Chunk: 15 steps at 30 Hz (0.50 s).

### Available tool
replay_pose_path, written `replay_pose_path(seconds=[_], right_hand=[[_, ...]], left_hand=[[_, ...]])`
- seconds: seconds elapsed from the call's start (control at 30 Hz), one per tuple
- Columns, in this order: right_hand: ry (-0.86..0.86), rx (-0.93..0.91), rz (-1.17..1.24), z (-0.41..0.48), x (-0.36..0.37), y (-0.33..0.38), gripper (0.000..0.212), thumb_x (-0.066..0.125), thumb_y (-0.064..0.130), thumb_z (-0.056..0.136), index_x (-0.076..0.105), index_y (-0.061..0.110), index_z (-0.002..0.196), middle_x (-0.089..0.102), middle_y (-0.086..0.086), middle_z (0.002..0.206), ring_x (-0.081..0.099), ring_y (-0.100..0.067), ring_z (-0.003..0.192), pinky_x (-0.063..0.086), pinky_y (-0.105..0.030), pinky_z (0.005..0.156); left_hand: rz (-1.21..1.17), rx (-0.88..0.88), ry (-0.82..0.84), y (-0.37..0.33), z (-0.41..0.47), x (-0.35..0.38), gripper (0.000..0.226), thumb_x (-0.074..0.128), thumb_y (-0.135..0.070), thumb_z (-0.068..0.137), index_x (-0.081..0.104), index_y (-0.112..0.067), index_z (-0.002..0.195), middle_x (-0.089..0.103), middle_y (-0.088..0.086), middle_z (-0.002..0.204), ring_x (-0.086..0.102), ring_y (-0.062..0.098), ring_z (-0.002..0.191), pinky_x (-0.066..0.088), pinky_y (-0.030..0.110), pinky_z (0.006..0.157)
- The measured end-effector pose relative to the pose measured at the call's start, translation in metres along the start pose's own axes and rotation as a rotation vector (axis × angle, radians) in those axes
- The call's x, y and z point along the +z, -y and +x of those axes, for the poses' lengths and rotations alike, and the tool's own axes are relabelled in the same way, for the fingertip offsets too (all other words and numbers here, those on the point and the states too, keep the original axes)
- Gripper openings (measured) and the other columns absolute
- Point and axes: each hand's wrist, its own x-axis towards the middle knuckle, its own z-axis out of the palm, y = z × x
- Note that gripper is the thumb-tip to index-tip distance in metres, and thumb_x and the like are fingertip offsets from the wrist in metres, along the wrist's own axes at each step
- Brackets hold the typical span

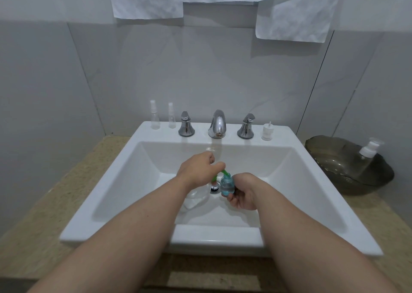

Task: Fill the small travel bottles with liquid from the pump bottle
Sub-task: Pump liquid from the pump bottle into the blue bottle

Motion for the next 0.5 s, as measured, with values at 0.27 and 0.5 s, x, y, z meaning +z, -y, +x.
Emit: replay_pose_path(seconds=[0.27,0.5], right_hand=[[0.004,0.010,-0.016,0.0061,0.0003,-0.0009,0.038,0.029,0.004,0.097,0.065,0.010,0.086,0.060,-0.010,0.072,0.043,-0.013,0.043,0.032,-0.018,0.041],[-0.004,0.012,-0.023,0.0067,-0.0005,-0.0016,0.038,0.029,0.004,0.096,0.064,0.011,0.087,0.061,-0.010,0.074,0.044,-0.013,0.041,0.033,-0.018,0.041]], left_hand=[[-0.013,0.002,0.013,0.0005,0.0012,0.0007,0.032,0.060,-0.046,0.087,0.038,-0.024,0.079,0.048,-0.008,0.074,0.043,0.018,0.067,0.037,0.036,0.065],[-0.010,0.001,0.016,0.0000,0.0013,0.0010,0.030,0.060,-0.044,0.088,0.038,-0.026,0.079,0.048,-0.008,0.073,0.043,0.018,0.067,0.035,0.034,0.063]])
